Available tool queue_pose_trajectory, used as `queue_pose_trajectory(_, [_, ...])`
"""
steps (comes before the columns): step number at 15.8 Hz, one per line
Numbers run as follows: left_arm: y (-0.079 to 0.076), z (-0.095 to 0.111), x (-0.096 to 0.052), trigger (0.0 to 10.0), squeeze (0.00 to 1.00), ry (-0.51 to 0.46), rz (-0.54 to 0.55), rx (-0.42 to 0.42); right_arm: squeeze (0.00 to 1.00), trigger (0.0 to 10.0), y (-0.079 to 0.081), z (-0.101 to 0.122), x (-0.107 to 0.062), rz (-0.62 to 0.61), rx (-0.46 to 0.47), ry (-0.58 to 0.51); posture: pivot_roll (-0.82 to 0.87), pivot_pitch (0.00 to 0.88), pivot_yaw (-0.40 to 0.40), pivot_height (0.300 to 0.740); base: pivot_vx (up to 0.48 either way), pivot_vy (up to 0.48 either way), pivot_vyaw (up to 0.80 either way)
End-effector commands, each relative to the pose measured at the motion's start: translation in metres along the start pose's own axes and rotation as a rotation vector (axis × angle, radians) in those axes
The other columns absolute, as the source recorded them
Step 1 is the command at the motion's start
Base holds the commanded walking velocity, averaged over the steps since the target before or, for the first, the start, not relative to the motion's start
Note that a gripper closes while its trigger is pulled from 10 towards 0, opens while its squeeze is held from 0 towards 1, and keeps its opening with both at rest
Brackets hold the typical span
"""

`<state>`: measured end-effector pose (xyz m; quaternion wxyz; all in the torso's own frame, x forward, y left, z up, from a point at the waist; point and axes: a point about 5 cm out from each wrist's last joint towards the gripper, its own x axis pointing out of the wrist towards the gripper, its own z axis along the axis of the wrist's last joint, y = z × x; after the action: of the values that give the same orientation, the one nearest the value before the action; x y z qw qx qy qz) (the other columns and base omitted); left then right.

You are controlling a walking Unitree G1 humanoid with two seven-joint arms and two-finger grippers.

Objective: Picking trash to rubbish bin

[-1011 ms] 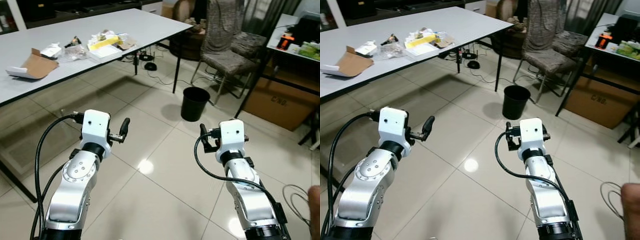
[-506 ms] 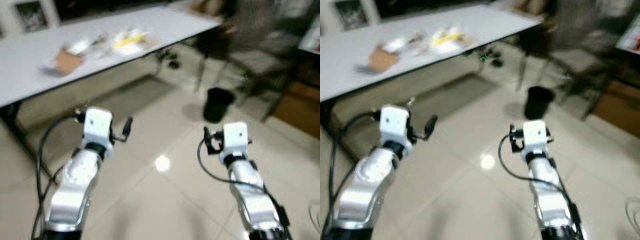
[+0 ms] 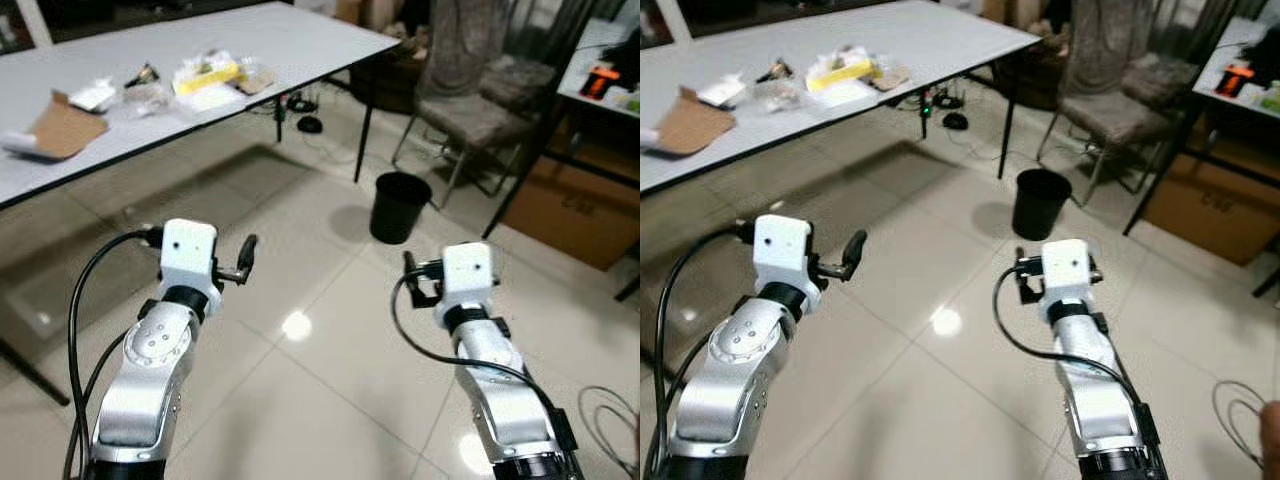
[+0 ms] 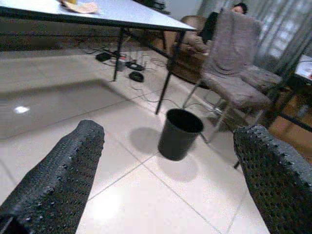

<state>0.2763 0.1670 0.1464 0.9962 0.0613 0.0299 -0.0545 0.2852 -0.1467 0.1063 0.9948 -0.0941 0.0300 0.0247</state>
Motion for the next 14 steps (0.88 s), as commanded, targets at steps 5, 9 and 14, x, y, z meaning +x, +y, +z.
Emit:
queue_pose_trajectory(5, [0.000,0.001,-0.002,10.0,0.00,-0.013,0.040,-0.085,0.00,10.0,-0.004,0.010,0.002,-0.014,0.019,-0.077,-0.03,0.000,-0.057,0.740,0.000,0.000,0.00])
queue_pose_trajectory(9, [-0.004,0.000,-0.006,10.0,0.64,-0.052,0.032,-0.022,0.58,10.0,-0.003,0.007,-0.002,0.053,0.104,-0.059,-0.02,0.000,-0.062,0.740,0.000,0.000,0.00])
queue_pose_trajectory(14, [-0.002,-0.002,-0.011,10.0,1.00,-0.057,0.020,-0.038,1.00,10.0,0.008,0.006,-0.004,0.137,0.168,-0.059,-0.01,0.000,-0.070,0.740,0.000,0.000,0.00])
